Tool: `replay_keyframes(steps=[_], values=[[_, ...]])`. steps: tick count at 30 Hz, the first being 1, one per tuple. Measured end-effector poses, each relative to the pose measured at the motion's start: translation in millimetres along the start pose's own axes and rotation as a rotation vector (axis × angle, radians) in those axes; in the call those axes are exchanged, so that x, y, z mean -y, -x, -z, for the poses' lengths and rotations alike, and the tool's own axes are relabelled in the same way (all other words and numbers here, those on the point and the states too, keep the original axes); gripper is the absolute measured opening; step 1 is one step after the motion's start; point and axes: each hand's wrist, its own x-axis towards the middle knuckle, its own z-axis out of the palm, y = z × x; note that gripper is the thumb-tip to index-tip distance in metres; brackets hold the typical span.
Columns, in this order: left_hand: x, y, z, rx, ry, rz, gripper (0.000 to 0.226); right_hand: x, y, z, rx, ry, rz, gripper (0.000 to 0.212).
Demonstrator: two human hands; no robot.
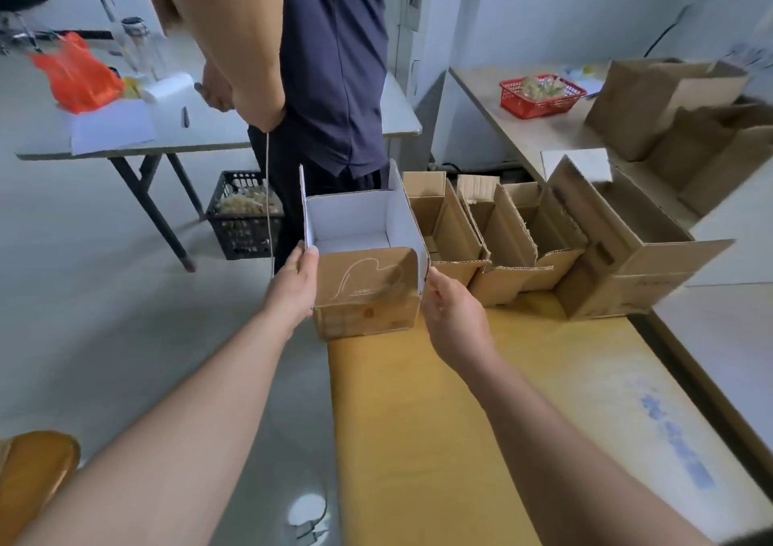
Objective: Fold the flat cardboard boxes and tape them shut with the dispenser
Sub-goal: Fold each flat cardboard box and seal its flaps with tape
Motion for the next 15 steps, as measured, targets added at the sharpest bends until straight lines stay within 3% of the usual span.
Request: replay_keyframes(steps=[5, 11, 15], values=[[7, 6, 2, 0.082, -0.148, -0.057, 0.070, -4, 23, -3, -0.018, 0.119, -0.114, 0.036], [14, 67, -12, -0.218, -0.409, -0.363, 0.074, -10, 59, 13, -0.052, 0.253, -0.202, 0.035], [33, 109, -41, -0.139, -0.429, -0.473, 0.073, -27, 90, 31, -0.091, 0.361, -0.229, 0.034]])
